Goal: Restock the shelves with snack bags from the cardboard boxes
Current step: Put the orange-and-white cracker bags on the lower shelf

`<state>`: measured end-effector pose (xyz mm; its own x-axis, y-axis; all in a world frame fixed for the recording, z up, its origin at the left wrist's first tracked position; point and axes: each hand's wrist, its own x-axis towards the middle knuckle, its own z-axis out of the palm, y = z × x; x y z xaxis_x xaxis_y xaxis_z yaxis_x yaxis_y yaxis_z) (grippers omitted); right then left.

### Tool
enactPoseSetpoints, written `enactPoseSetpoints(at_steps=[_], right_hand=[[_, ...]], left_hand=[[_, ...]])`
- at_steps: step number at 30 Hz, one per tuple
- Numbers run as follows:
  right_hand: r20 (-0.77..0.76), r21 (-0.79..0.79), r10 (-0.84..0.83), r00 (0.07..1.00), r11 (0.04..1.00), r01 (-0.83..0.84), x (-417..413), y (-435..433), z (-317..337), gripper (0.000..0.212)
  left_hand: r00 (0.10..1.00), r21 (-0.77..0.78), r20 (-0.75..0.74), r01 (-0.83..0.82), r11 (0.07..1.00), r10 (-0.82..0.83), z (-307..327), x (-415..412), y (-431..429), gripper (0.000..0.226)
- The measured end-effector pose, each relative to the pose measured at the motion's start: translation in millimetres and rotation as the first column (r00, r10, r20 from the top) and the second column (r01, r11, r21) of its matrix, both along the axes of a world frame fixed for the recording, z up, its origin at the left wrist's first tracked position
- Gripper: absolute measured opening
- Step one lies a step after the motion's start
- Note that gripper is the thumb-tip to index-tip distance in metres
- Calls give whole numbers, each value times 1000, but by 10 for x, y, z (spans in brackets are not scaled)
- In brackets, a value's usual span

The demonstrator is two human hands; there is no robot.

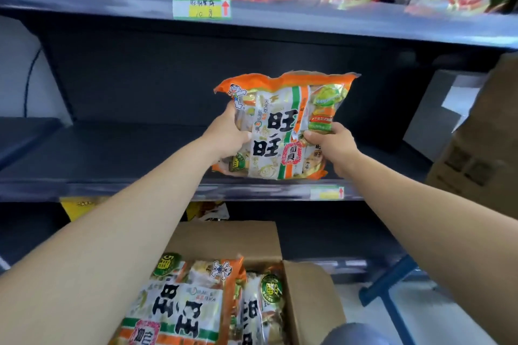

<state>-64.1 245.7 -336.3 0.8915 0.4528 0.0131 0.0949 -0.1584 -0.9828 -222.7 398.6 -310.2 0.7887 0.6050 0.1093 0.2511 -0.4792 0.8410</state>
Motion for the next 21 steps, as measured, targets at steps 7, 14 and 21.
enactPoseSetpoints(at_steps=[7,14,21], right_hand=[[45,56,-42,998,998,40,964,-30,-50,36],[184,-151,-216,959,958,245,1929,345,-213,58],[82,-170,-248,965,951,259,2535,638,-519,49]], left_hand=[[993,-101,38,-110,989,115,-221,1114,41,30],[977,-95,55,-202,975,207,-368,2058,103,42],[971,-201,-7,-235,951,238,-563,2696,299,40]])
